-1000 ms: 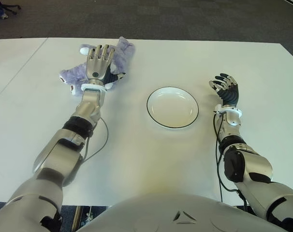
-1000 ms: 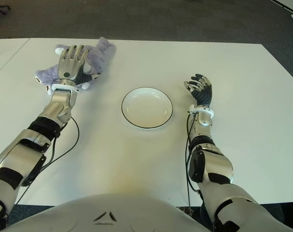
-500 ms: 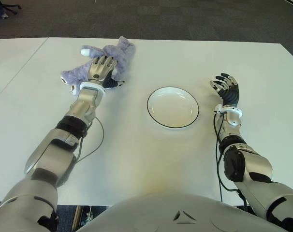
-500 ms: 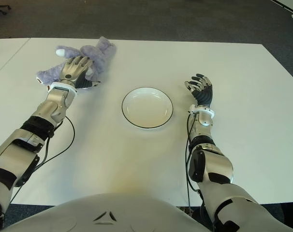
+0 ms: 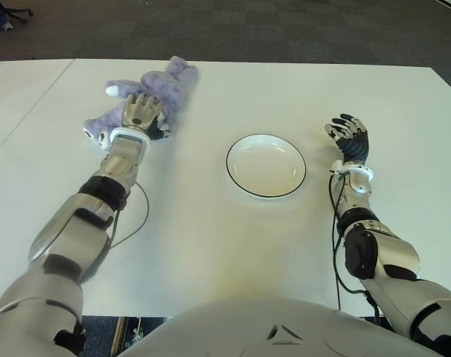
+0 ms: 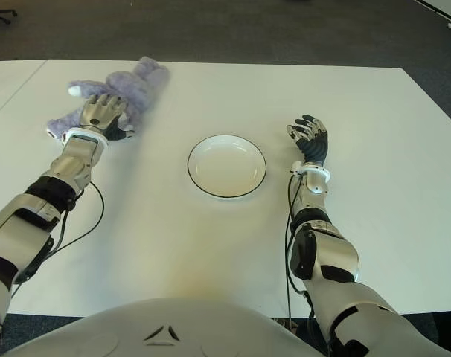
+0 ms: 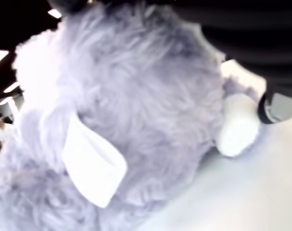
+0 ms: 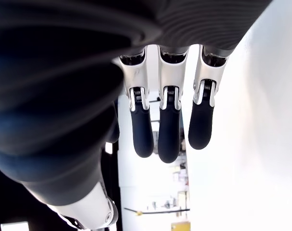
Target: Put the doll into the plate.
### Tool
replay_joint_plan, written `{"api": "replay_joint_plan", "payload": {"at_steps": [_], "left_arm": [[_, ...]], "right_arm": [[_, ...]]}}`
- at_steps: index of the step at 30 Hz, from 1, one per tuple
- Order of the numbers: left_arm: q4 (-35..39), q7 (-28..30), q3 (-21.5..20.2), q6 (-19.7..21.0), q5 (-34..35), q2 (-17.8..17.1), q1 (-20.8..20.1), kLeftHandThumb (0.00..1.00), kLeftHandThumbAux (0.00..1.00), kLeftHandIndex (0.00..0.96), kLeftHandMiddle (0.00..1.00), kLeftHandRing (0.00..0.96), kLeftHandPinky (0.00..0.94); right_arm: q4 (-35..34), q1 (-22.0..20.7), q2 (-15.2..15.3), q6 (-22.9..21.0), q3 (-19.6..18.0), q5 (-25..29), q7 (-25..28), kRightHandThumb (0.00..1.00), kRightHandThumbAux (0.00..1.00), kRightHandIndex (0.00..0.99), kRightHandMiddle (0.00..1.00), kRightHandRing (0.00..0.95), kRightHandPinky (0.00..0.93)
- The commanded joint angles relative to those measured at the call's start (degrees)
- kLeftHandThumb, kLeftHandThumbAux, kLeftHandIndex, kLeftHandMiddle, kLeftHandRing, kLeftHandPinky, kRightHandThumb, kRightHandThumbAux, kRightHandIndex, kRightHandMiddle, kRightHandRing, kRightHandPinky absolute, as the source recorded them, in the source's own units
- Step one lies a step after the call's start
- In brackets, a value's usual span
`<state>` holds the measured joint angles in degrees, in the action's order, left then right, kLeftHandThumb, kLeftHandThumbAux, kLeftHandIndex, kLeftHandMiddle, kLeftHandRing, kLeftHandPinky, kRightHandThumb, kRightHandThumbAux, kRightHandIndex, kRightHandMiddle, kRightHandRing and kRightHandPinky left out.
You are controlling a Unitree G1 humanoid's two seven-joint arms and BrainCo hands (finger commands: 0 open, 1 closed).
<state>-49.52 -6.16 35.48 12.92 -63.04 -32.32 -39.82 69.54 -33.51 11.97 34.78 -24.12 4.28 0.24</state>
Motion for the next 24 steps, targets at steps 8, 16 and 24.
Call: {"api": "replay_joint_plan", "payload": {"at_steps": [8,16,24], "left_arm": [[-25.7,6.8,13.0,7.6,-8.0,6.9,-0.3,0.662,0.459,0.116,0.000,0.000,0.000],[-30.1,6.0,20.2,7.2,-12.8,5.8,-0.7,0.623,0.478,0.056,0.000,0.000,0.042],[-30.6,4.8,25.3,6.4,-15.5,4.3,-1.6,0.575,0.460,0.036,0.000,0.000,0.000]], "right_arm": [[7.6,10.6,-4.5,-8.7,-2.1,2.6,0.6,0.290,0.892,0.282,0.353,0.385,0.410],[7.6,10.7,-4.4,-8.5,-2.9,2.8,1.0,0.291,0.896,0.282,0.357,0.387,0.413],[7.6,10.9,-4.2,-8.5,-3.3,2.7,1.2,0.267,0.886,0.269,0.354,0.388,0.412]]}}
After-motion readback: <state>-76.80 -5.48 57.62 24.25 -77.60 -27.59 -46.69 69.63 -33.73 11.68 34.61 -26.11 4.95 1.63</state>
